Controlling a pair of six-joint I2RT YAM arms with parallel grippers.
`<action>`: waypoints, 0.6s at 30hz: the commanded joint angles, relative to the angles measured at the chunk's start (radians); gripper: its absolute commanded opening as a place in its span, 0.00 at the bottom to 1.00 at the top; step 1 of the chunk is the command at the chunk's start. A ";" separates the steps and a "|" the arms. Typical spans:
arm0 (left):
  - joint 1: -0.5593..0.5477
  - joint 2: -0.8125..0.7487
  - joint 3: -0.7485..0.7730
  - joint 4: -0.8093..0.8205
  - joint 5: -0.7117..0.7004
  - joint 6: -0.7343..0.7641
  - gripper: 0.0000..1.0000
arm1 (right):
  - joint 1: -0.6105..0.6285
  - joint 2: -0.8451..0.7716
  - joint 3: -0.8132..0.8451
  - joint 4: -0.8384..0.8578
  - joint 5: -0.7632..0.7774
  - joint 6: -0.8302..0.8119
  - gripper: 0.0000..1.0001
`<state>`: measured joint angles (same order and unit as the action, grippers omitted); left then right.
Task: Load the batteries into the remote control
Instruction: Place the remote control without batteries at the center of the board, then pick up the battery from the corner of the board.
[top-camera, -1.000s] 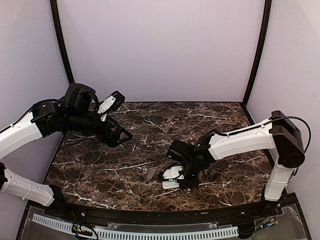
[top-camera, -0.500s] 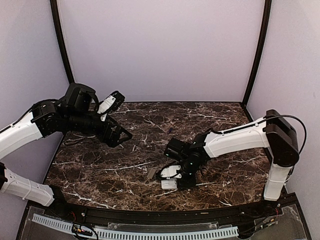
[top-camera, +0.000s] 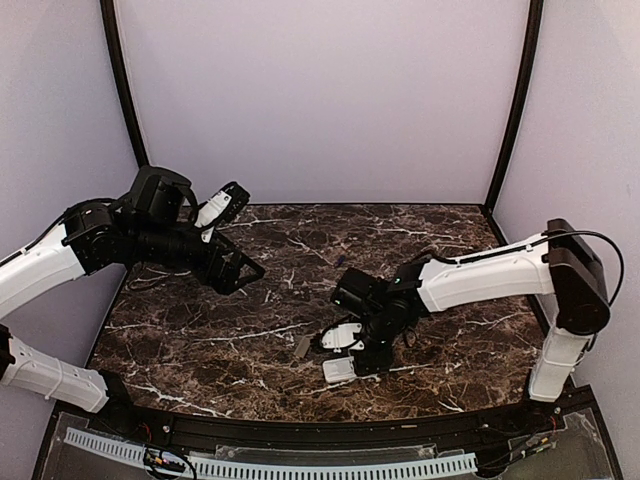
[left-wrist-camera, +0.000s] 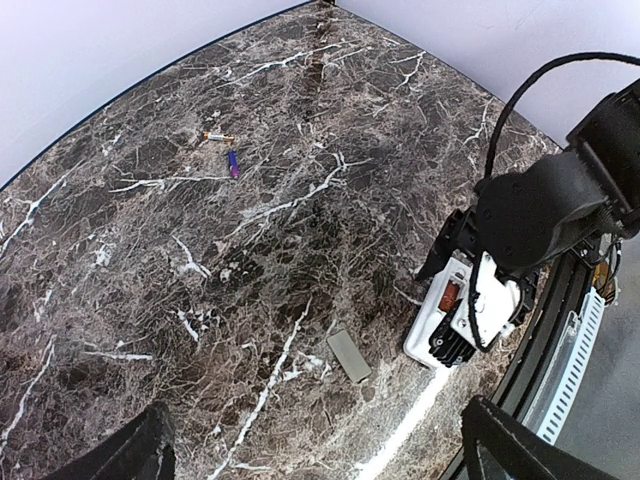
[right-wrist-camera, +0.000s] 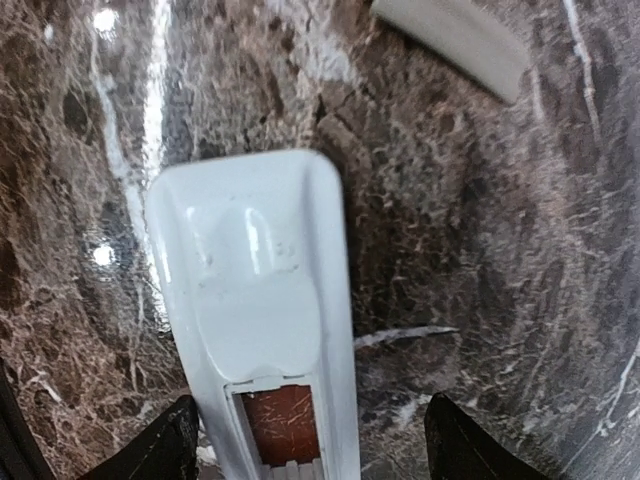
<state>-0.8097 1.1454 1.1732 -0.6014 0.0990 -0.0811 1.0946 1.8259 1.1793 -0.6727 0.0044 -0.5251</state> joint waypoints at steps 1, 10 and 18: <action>0.007 -0.011 -0.013 -0.015 0.007 0.019 0.99 | -0.004 -0.172 -0.008 0.086 -0.050 -0.036 0.76; 0.019 0.004 -0.038 0.046 0.027 0.020 0.99 | -0.085 -0.492 -0.113 0.422 -0.123 0.296 0.78; 0.036 -0.033 -0.061 0.104 -0.047 0.007 0.99 | -0.270 -0.504 -0.003 0.440 0.248 0.910 0.63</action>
<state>-0.7910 1.1481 1.1439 -0.5480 0.0937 -0.0715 0.8913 1.2797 1.0962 -0.2607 0.0364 -0.0074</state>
